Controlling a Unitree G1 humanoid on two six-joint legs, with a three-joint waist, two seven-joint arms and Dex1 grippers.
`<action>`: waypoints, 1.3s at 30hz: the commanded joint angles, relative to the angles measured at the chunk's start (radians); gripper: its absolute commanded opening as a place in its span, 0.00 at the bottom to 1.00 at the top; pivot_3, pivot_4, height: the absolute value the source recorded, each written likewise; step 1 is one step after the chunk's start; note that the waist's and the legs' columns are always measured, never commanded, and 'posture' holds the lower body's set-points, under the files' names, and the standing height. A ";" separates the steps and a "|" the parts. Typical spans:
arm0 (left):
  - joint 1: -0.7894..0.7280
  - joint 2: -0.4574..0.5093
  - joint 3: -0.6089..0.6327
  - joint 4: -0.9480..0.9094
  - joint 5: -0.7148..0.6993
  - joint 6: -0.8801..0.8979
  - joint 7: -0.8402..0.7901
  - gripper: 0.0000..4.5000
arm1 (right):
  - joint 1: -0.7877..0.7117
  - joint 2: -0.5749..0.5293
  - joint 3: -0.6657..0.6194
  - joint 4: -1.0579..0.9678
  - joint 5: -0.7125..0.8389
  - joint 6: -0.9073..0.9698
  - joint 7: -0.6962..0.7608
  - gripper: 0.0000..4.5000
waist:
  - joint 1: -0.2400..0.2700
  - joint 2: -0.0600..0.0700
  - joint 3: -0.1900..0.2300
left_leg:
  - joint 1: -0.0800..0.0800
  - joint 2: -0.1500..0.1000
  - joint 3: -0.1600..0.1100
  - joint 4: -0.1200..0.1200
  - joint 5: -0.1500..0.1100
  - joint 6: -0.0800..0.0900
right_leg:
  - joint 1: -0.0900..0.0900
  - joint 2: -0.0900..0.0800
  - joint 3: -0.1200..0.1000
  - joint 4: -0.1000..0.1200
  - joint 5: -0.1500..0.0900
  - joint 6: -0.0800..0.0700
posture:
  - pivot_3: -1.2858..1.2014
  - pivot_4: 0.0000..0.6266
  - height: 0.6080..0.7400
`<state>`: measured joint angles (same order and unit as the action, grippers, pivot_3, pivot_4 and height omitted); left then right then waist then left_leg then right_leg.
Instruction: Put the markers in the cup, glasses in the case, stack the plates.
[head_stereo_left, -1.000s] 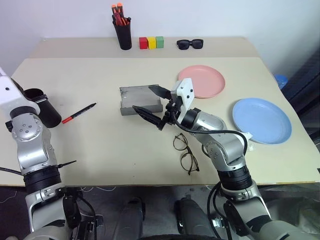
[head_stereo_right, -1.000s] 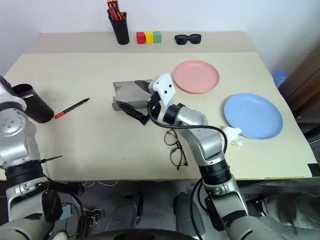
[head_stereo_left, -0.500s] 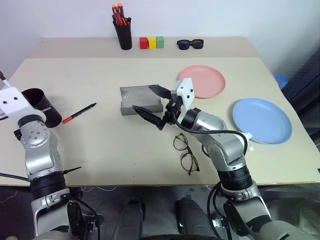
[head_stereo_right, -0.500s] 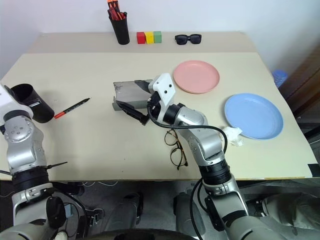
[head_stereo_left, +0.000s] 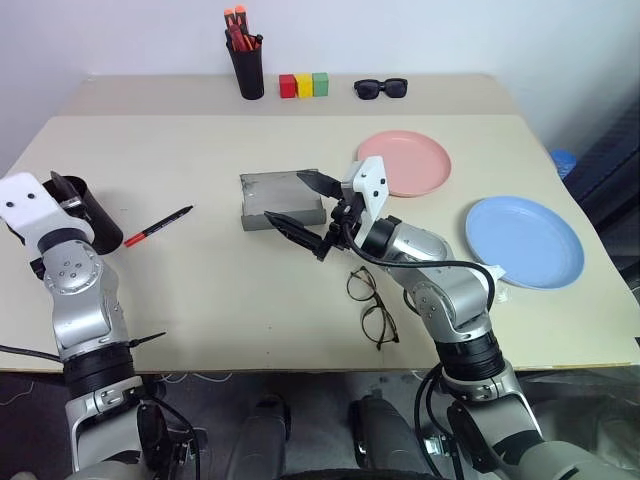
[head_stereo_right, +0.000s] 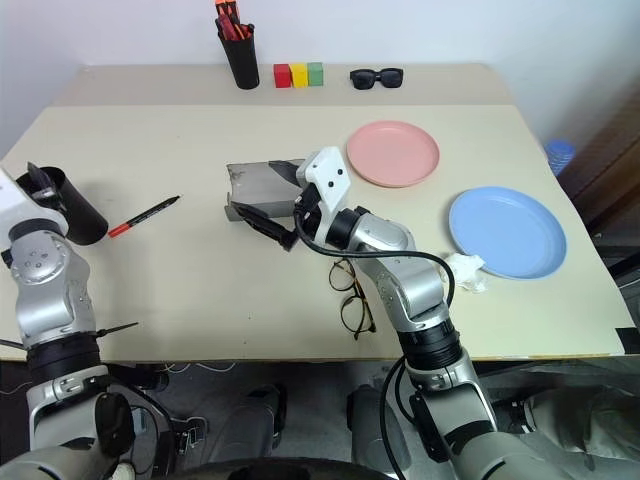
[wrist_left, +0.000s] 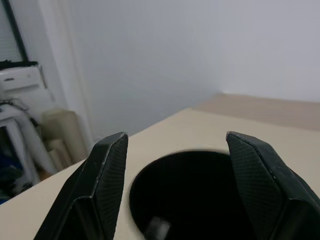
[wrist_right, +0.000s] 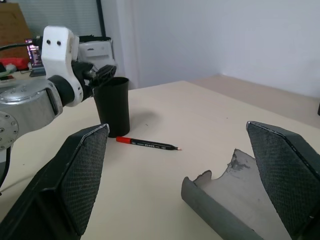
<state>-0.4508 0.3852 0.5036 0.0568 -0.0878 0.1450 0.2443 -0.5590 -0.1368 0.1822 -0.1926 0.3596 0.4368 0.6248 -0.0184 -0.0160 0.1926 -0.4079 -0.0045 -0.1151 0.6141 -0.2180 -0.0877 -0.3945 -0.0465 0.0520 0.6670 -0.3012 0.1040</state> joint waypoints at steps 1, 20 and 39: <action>-0.051 0.042 -0.060 -0.104 -0.045 -0.004 -0.114 0.70 | -0.009 0.001 -0.014 -0.045 0.018 -0.006 -0.004 1.00 | 0.002 0.000 0.000 | 0.000 0.000 0.000 0.000 0.000 0.000 | 0.000 0.000 0.000 0.000 0.000 0.000 | 0.52 0.24 1.00; -0.278 0.282 -0.307 0.167 -0.132 0.995 -0.491 1.00 | 0.002 -0.013 -0.023 -0.051 0.033 0.001 -0.014 1.00 | -0.040 0.000 0.001 | 0.000 0.000 -0.001 -0.001 0.000 0.000 | -0.001 0.001 0.000 0.003 0.000 0.000 | 0.52 0.24 1.00; -0.317 0.309 -0.373 0.308 -0.101 1.116 -0.564 0.47 | 0.027 -0.040 -0.019 -0.070 0.035 0.012 -0.013 1.00 | -0.049 0.000 0.001 | 0.001 0.000 -0.001 -0.001 0.000 0.000 | -0.002 0.001 0.000 0.004 0.000 0.000 | 0.52 0.24 1.00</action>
<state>-0.7873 0.6891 0.1173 0.3793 -0.1844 1.2261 -0.3131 -0.5251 -0.1752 0.1680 -0.2064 0.3767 0.4499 0.6039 -0.0675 -0.0161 0.1934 -0.4074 -0.0044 -0.1158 0.6131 -0.2177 -0.0878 -0.3966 -0.0461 0.0522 0.6709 -0.3013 0.1040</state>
